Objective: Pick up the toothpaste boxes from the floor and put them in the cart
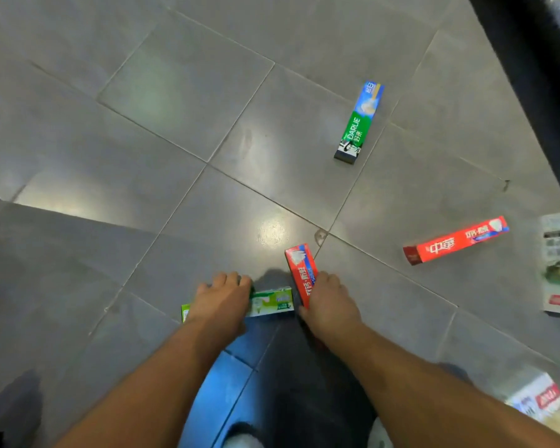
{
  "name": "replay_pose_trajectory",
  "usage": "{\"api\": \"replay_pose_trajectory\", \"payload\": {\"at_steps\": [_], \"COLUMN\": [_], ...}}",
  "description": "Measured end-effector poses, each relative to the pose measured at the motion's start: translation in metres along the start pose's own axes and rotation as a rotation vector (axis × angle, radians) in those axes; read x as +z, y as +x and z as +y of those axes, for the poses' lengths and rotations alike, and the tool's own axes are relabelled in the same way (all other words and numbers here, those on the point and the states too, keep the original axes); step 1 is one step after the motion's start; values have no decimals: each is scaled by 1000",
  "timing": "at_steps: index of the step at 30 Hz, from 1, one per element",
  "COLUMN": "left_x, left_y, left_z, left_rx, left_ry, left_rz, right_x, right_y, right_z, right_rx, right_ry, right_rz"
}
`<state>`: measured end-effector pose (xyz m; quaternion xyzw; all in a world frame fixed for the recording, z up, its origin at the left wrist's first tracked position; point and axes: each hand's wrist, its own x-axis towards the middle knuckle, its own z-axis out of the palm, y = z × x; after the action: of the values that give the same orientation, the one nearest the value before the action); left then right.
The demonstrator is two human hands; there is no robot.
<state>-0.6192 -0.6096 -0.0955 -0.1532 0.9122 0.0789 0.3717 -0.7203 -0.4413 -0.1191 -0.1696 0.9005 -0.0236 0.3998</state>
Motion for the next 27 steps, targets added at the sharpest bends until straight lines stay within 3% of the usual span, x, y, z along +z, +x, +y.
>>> {"api": "replay_pose_trajectory", "payload": {"at_steps": [6,11,18,27], "left_x": [3,-57,-217,-482], "left_y": [10,-32,-175,-407], "left_z": [0,-13,-8,20], "left_rx": [-59,-197,-264,-237], "left_ry": [-59,-196,-253,-219], "left_rz": [31,26,75,96], "right_x": [-16,-86,-227,-453], "right_y": [10,-24,-158,-407], "right_z": [-6,-21,-43,-58], "right_rx": [9,66,-16,-8], "right_ry": [61,255,299,285], "right_rz": [45,17,28,126]}}
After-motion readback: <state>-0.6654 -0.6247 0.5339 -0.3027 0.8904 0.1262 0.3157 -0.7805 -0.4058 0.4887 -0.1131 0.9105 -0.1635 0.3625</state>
